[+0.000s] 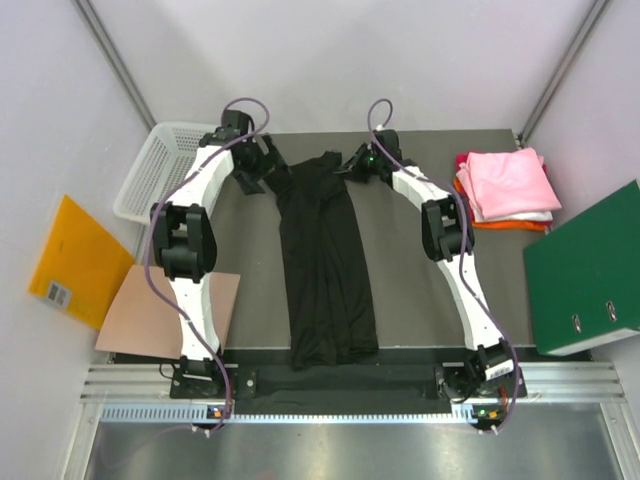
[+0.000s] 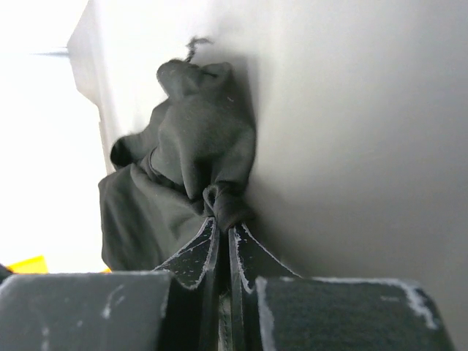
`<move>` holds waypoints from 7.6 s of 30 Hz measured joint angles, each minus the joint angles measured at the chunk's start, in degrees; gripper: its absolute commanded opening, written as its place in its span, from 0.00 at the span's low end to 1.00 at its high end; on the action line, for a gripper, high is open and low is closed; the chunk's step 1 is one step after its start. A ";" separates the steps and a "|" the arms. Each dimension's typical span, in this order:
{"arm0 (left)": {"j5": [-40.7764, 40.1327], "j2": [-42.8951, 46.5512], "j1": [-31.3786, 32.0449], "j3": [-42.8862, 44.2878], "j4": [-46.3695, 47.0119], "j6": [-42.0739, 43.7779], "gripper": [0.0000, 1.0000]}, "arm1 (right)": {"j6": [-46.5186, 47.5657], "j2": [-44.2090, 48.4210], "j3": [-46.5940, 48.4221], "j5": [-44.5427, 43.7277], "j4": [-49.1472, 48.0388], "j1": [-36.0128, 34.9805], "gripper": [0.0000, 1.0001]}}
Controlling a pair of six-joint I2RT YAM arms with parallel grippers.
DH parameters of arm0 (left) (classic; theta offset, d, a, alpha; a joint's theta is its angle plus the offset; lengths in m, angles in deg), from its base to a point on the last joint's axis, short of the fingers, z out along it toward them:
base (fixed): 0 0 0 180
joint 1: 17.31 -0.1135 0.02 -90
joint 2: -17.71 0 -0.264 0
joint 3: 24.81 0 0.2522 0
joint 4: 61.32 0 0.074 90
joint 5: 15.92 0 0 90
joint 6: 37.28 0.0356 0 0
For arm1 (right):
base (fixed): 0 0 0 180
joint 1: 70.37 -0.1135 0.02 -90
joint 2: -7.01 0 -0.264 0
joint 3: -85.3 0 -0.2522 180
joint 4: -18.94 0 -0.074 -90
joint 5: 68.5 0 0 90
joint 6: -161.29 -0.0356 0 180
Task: Fold and stack the t-shirts
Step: Rotate the tshirt 90 degrees, then grab the bottom of the folded rectangular tshirt with both arms, then fold the folded rectangular tshirt in 1/3 of the way, then grab one side of the 2/3 rectangular tshirt with both arms, then fold the long partially folded tshirt into a neat square
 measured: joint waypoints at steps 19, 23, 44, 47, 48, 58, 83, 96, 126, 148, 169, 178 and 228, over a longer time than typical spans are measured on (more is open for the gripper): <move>3.43 6.23 -0.44 -10.58 0.87 2.95 0.99 | 2.80 4.33 -2.19 -4.07 -3.10 10.62 0.94; 4.61 7.30 -0.44 -12.79 0.81 4.07 0.99 | 10.67 16.35 -17.11 -5.33 2.38 9.92 1.00; 13.18 31.71 4.09 -57.83 5.92 -1.66 0.83 | 16.79 67.80 -94.42 11.13 7.26 5.11 0.64; 12.92 33.31 6.38 -61.64 5.90 -3.45 0.80 | 14.69 73.50 -100.04 11.06 7.82 1.79 0.59; 12.76 33.66 6.97 -62.36 5.90 -3.82 0.76 | 14.14 74.62 -101.09 11.02 8.11 1.14 0.59; 9.84 34.75 14.05 -68.11 6.16 -8.63 0.68 | 4.66 78.20 -106.53 10.54 5.05 -6.88 0.60; 8.44 34.29 17.27 -69.46 5.99 -10.84 0.00 | -4.09 73.37 -99.65 -0.48 1.44 -21.40 0.04; 3.52 35.45 17.29 -47.39 -3.54 -8.59 0.00 | 6.12 78.75 -82.18 -6.01 14.32 -21.40 0.03; 6.08 -3.21 9.60 2.38 -10.51 -3.39 0.37 | 23.87 47.93 -47.30 -15.21 24.81 -6.86 0.09; 7.06 11.69 5.35 -25.73 -4.15 1.33 0.88 | 20.09 63.41 -68.83 -16.98 15.85 -4.72 0.89; 10.19 6.38 9.90 -31.98 8.72 -5.22 0.00 | 6.99 52.72 -78.75 -1.25 -1.81 -4.66 0.01; 9.33 7.28 10.97 -32.48 7.34 -4.79 0.00 | 8.11 53.94 -78.93 -1.20 0.13 -4.66 0.00; 21.73 -3.34 3.72 5.40 0.42 -11.82 0.00 | 20.50 33.92 -29.88 10.60 18.45 4.72 0.08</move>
